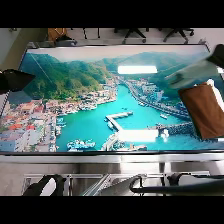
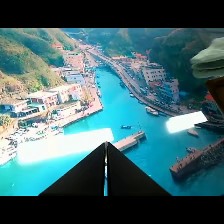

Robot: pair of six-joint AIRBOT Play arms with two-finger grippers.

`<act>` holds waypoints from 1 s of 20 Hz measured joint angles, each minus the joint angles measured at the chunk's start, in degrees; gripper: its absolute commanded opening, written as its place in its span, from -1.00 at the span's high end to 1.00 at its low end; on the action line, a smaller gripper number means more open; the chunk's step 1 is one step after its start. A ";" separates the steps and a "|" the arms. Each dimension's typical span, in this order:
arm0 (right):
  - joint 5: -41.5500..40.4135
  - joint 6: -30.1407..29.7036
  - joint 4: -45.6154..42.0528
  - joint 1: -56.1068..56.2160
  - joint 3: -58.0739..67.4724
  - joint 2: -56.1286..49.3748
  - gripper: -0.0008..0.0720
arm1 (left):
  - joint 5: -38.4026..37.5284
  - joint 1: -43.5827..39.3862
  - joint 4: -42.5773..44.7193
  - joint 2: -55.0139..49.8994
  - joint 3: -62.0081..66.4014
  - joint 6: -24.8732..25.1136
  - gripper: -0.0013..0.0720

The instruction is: Fold the shirts.

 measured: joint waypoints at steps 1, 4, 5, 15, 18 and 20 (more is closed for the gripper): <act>1.66 2.14 -1.14 -2.91 0.07 0.44 0.93 | -0.02 0.00 0.00 0.00 0.00 0.02 0.92; 9.66 8.59 -8.02 -8.70 -0.74 1.38 0.93 | -0.52 0.00 0.00 0.00 0.00 0.11 0.93; 11.96 10.12 -10.36 -9.62 -1.60 1.75 0.93 | -0.83 0.00 0.00 0.00 -0.04 0.13 0.92; 21.81 16.50 -24.09 -12.07 -14.93 5.20 0.06 | -2.45 0.00 -0.02 0.00 -6.67 0.15 0.92; 22.45 14.84 -28.02 -12.09 -15.54 5.25 -0.47 | -1.97 0.00 -0.04 0.00 -8.00 0.39 0.92; 21.66 14.12 -28.61 -12.09 -15.72 5.25 -0.29 | -1.42 0.00 -0.09 0.00 -8.39 0.39 0.92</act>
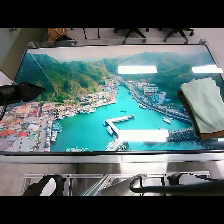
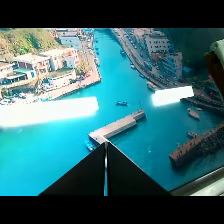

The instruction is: Fold the shirts.

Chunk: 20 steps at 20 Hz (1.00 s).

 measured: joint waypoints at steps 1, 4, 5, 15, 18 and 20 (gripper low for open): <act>-0.81 -0.17 0.44 0.07 -0.07 0.00 0.31 | 0.15 0.00 -0.02 0.00 -0.13 0.00 0.92; -4.48 -0.42 5.75 1.16 -0.15 0.00 0.93 | 0.46 0.00 -0.11 0.00 -0.33 0.02 0.92; -5.75 -0.59 7.85 2.08 -0.22 0.00 0.93 | 0.55 0.00 -0.09 0.00 -0.35 0.11 0.92; -18.32 -3.23 15.06 31.39 -21.24 8.17 0.93 | 4.94 -8.94 0.46 6.38 -15.63 1.70 0.92; -22.88 -3.85 15.26 42.05 -30.73 13.33 0.93 | 9.49 -16.39 0.50 9.97 -23.89 2.12 0.92; -24.81 -4.09 15.23 46.95 -34.49 15.63 0.93 | 12.74 -21.40 0.52 11.56 -27.93 2.19 0.92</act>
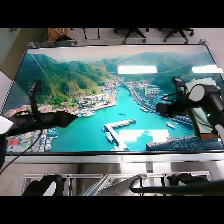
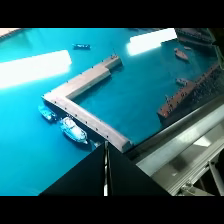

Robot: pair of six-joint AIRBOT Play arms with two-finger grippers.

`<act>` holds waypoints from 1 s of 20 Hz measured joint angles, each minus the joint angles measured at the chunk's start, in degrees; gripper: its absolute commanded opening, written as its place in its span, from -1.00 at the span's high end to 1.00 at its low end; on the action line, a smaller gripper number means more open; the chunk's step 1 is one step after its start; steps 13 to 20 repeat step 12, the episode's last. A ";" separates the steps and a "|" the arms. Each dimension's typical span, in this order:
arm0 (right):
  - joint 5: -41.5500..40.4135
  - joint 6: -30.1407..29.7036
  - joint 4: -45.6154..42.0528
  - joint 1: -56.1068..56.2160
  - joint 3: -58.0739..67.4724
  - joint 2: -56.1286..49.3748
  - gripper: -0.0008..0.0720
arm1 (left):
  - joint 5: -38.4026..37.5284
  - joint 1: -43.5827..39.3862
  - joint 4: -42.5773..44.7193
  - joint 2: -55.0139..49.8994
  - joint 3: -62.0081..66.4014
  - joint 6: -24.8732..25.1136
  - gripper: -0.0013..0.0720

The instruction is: Fold the shirts.

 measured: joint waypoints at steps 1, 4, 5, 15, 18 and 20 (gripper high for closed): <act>-0.57 0.00 0.02 1.77 -1.16 0.72 0.93 | 1.29 -2.27 0.00 0.50 -1.53 0.15 0.92; -1.51 -0.15 0.28 4.74 -3.10 1.77 0.93 | 4.98 -7.98 -0.02 1.33 -4.81 0.20 0.92; -1.46 -0.15 0.42 5.20 -3.41 1.92 0.93 | 6.03 -9.29 -0.02 1.46 -5.46 0.20 0.92; -1.31 -0.15 0.50 6.32 -4.13 2.25 0.93 | 9.09 -13.18 0.00 1.75 -6.95 0.20 0.92; -1.31 -0.15 0.50 6.32 -4.13 2.25 0.93 | 9.09 -13.18 0.00 1.75 -6.95 0.20 0.92; -1.31 -0.15 0.50 6.32 -4.13 2.25 0.93 | 9.09 -13.18 0.00 1.75 -6.95 0.20 0.92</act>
